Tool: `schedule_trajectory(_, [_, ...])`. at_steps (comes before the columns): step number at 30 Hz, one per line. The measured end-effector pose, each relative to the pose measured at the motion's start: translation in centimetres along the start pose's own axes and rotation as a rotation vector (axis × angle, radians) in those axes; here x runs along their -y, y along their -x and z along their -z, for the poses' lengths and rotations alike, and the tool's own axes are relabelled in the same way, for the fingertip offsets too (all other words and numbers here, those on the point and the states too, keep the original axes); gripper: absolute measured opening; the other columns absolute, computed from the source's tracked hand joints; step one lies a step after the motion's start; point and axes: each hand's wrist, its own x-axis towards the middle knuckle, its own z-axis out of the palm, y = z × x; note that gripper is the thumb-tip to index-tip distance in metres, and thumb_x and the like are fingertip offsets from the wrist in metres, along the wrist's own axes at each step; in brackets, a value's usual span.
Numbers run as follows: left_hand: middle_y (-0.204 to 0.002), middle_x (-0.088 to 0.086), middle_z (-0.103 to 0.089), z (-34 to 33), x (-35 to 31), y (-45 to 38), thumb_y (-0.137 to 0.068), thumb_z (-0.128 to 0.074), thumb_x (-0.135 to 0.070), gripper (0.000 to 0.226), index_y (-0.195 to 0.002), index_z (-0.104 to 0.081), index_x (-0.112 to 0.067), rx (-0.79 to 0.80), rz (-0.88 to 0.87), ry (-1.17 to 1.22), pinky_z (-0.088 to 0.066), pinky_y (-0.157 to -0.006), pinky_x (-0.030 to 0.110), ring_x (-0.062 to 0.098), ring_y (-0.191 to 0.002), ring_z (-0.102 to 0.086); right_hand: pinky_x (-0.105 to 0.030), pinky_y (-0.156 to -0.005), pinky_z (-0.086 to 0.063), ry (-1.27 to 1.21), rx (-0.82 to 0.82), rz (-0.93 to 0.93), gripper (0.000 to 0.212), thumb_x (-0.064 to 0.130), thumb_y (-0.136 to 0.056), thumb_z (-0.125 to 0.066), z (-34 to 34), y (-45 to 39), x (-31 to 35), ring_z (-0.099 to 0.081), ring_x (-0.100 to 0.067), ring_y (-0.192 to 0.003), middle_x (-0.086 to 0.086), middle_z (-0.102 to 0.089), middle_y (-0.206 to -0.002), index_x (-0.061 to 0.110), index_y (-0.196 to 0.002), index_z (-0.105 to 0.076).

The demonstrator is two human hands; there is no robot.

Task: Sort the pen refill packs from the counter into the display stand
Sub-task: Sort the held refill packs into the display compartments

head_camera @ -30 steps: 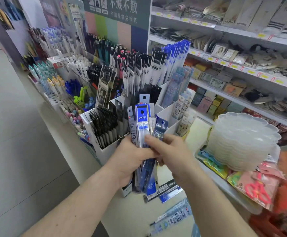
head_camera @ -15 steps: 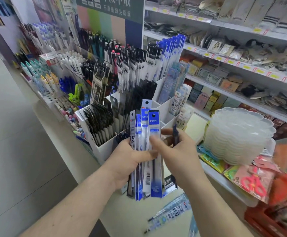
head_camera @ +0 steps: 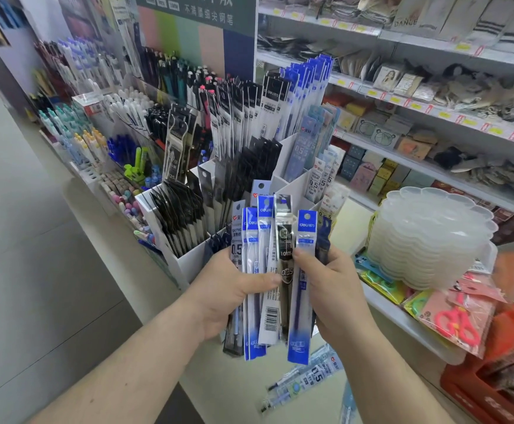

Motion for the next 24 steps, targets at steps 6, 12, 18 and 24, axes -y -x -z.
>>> schedule_trajectory(6, [-0.108, 0.006, -0.075, -0.2, 0.1, 0.2, -0.074, -0.077, -0.010, 0.048, -0.120, -0.065, -0.015, 0.012, -0.042, -0.015, -0.058, -0.084, 0.036, 0.023, -0.102, -0.072, -0.045, -0.076, -0.061, 0.005, 0.009, 0.034, 0.011, 0.009, -0.094, -0.063, 0.3, 0.2, -0.5, -0.075, -0.026, -0.087, -0.007, -0.077, -0.093, 0.014, -0.101, -0.069])
schedule_trajectory(12, [-0.116, 0.012, -0.072, -0.1, 0.3, 0.3, -0.074, -0.083, -0.013, 0.056, -0.126, -0.062, -0.012, 0.039, 0.017, 0.019, -0.052, -0.097, 0.053, 0.032, -0.109, -0.068, -0.045, -0.076, -0.060, -0.037, -0.031, 0.033, 0.013, 0.004, -0.092, -0.065, 0.4, 0.3, -0.9, -0.075, -0.027, -0.085, -0.008, -0.077, -0.093, 0.012, -0.102, -0.068])
schedule_trajectory(18, [-0.111, 0.012, -0.074, 0.0, 0.3, 0.4, -0.087, -0.067, 0.000, 0.035, -0.120, -0.064, -0.009, -0.036, 0.041, 0.069, -0.054, -0.093, 0.053, 0.033, -0.105, -0.070, -0.040, -0.071, -0.062, -0.060, -0.018, 0.039, 0.014, 0.004, -0.092, -0.064, 0.8, 0.5, -0.9, -0.075, -0.026, -0.083, -0.007, -0.077, -0.093, 0.014, -0.101, -0.068])
schedule_trajectory(24, [-0.112, 0.008, -0.074, -0.2, 0.2, 0.2, -0.073, -0.076, -0.019, 0.048, -0.120, -0.065, -0.012, -0.098, -0.087, 0.055, -0.050, -0.101, 0.052, 0.026, -0.108, -0.069, -0.044, -0.078, -0.060, 0.063, 0.005, 0.080, 0.015, 0.006, -0.091, -0.066, 0.7, 0.8, -1.4, -0.075, -0.025, -0.084, -0.004, -0.078, -0.090, 0.020, -0.092, -0.072])
